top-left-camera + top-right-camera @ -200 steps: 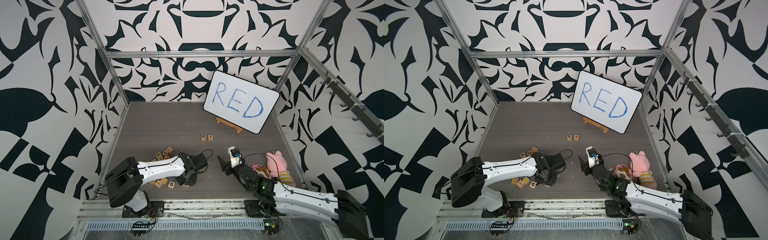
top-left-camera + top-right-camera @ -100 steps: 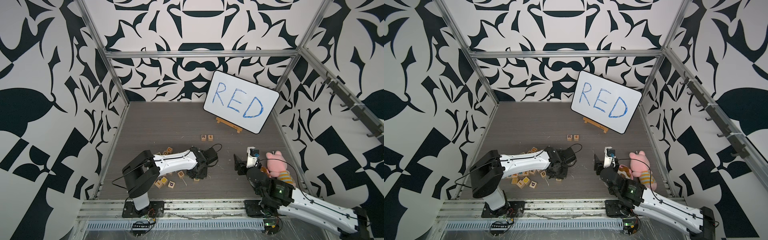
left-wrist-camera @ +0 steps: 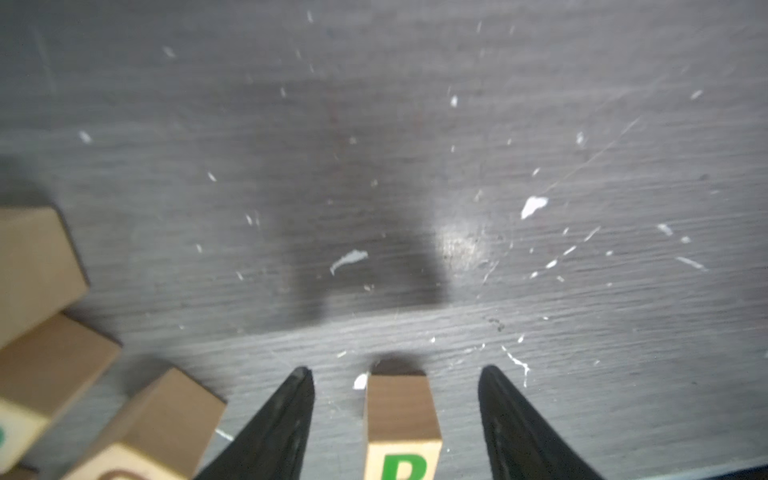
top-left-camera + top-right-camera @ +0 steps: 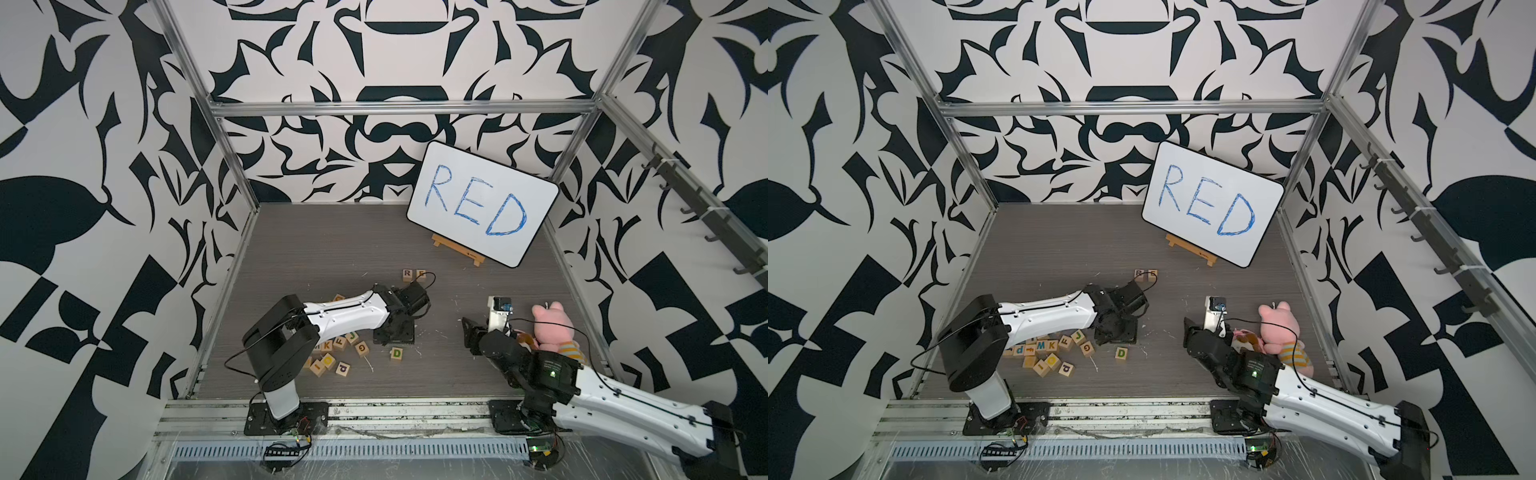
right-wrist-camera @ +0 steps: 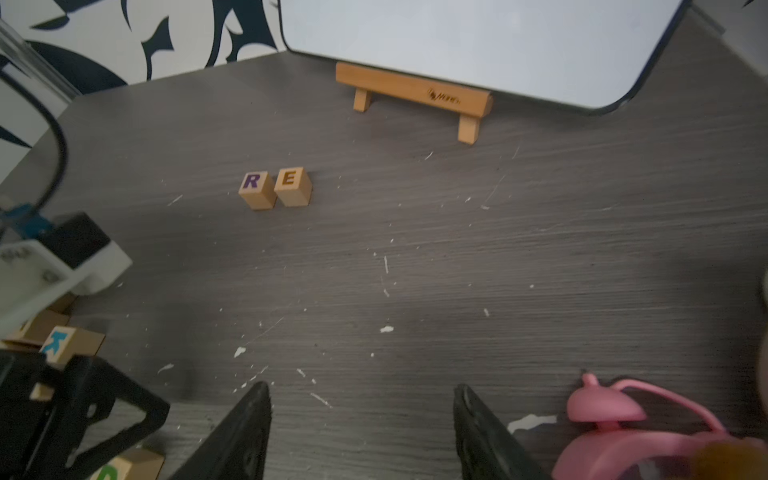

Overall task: Assemble the uppercase word "red" with letter blocks
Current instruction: Move the letter block to the center of the board, then pick up the letter block from the center of the board.

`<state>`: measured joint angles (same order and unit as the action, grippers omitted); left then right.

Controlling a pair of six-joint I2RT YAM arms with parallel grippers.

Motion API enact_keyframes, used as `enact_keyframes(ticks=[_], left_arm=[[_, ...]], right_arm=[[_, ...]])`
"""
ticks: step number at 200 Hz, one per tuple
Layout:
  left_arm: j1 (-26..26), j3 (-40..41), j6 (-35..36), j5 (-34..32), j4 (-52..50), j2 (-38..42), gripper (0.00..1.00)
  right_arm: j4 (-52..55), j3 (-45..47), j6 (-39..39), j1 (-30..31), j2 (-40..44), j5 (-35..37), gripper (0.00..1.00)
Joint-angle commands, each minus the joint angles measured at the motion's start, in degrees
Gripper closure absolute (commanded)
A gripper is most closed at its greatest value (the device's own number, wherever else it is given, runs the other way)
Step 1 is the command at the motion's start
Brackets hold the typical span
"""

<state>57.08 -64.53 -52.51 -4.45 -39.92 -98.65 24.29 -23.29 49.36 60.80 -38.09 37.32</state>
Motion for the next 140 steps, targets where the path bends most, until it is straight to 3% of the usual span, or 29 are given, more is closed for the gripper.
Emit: enact_keyframes(ticks=[1,26,80,140], left_arm=[[-2.6,2.6,0.4,-0.3,2.9,6.1,0.32],[-7.9,8.2,-1.1,-0.8,7.8,14.1,0.33],[-19.4,20.0,-5.8,-1.8,11.8,28.4,0.33],[-20.9,24.3,-9.4,-4.1,13.2,33.6,0.32]], right_arm=[[-7.5,-0.8,4.6,0.2,-4.4,-8.3,0.32],[-12.8,-0.7,11.4,2.2,-12.3,-13.7,0.32],[-11.2,-12.8,19.5,13.5,-30.2,-10.2,0.32],[-7.1,-23.0,27.8,17.0,-45.0,-14.3,0.35]])
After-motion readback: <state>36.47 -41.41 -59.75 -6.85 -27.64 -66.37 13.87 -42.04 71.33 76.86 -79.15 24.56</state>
